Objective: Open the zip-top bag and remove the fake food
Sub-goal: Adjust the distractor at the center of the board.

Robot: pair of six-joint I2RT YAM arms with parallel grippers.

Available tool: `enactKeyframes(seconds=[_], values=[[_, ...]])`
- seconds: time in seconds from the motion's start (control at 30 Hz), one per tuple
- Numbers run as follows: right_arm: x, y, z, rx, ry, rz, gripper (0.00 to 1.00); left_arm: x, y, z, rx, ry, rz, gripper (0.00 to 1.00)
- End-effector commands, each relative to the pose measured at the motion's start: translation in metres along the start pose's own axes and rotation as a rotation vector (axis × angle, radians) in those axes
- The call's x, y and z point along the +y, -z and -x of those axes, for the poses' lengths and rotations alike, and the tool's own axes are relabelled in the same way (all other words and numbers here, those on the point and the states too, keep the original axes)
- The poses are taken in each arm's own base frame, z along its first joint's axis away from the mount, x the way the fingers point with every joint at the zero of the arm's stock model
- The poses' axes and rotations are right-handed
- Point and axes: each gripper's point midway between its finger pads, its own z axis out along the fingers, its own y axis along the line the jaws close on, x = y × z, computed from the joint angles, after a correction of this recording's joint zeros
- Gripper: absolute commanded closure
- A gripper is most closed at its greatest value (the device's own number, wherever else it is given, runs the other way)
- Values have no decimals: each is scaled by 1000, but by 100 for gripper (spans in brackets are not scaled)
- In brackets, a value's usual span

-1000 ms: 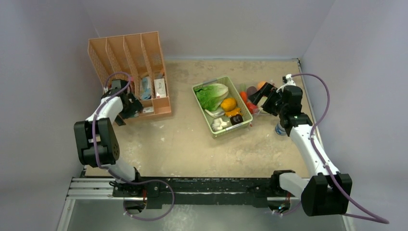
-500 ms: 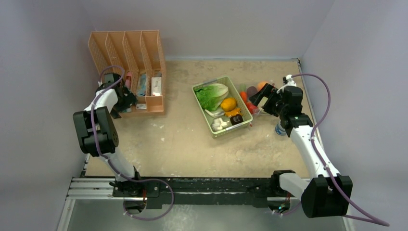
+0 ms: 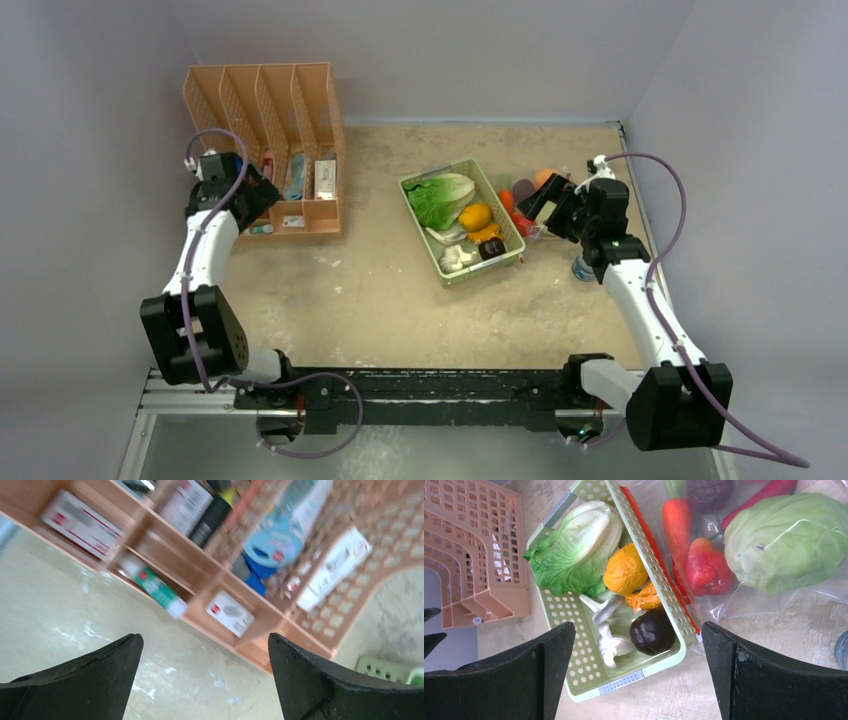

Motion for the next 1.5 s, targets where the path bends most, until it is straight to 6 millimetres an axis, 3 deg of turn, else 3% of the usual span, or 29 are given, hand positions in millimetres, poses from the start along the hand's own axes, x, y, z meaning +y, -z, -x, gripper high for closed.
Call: enactKeyframes(seconds=[0.0,0.1,0.3,0.4,0.63,0.77,1.1,1.23,1.33,1.47], values=[[15,6,19,-55,11,46,0,-45,10,-61,118,-96,-163,4],[19,5,23,-77,-5,65,0,-65,15,-109,208,-95,-244,6],[23,5,25,-74,-9,82,0,-60,-16,-140,232,-30,-255,6],[25,7,25,-70,2,89,0,-42,-41,-123,181,-78,-104,6],[28,2,14,-22,65,138,0,-52,-69,-74,125,-42,-108,6],[38,-2,5,27,88,215,0,-51,-71,-59,116,-82,-82,6],[31,-7,1,44,84,190,0,11,-61,-44,88,-115,147,6],[24,-9,-2,55,91,157,0,-1,-55,-52,119,-118,66,6],[19,-12,-6,77,106,139,0,-43,-39,-69,151,-129,-205,6],[18,-16,-15,121,127,160,0,-65,-10,-87,178,-118,-342,6]])
